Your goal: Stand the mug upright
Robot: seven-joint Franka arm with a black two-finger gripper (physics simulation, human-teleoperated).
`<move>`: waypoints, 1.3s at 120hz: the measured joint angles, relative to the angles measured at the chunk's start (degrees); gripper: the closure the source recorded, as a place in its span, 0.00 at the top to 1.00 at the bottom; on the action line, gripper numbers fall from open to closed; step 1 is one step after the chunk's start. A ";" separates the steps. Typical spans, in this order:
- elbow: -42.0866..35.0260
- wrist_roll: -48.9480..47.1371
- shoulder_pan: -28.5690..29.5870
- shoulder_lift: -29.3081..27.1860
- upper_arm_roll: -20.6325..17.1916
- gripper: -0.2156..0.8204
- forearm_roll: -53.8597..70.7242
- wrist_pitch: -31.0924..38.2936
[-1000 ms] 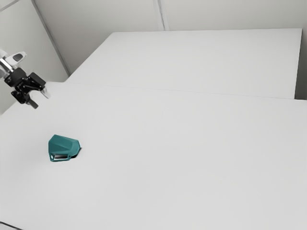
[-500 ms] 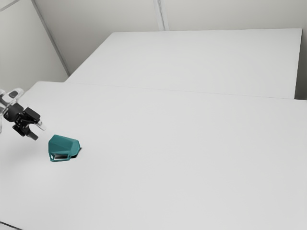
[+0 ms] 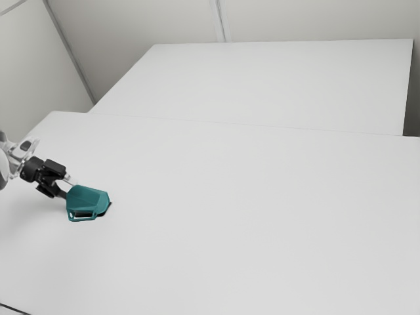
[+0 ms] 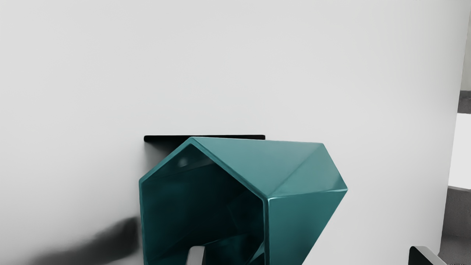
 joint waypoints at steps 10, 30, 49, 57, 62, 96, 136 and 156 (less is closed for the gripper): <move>-0.36 0.87 0.03 0.00 -0.04 0.78 -0.91 -0.91; -0.45 2.28 0.02 -0.10 -0.13 0.46 -2.19 -2.67; -0.36 3.29 0.02 -0.24 -0.55 0.21 -2.88 -4.05; -0.34 3.63 0.02 -0.41 -0.62 0.15 -3.09 -4.74; -0.34 3.84 0.02 -0.51 -0.67 0.13 -3.23 -5.19; -0.36 4.93 -0.07 -2.97 -1.05 0.05 -3.46 -7.93; -5.18 4.39 -11.21 -15.33 -1.77 0.03 1.07 -1.95; -5.41 1.04 -13.90 -18.98 -6.57 0.03 9.51 6.75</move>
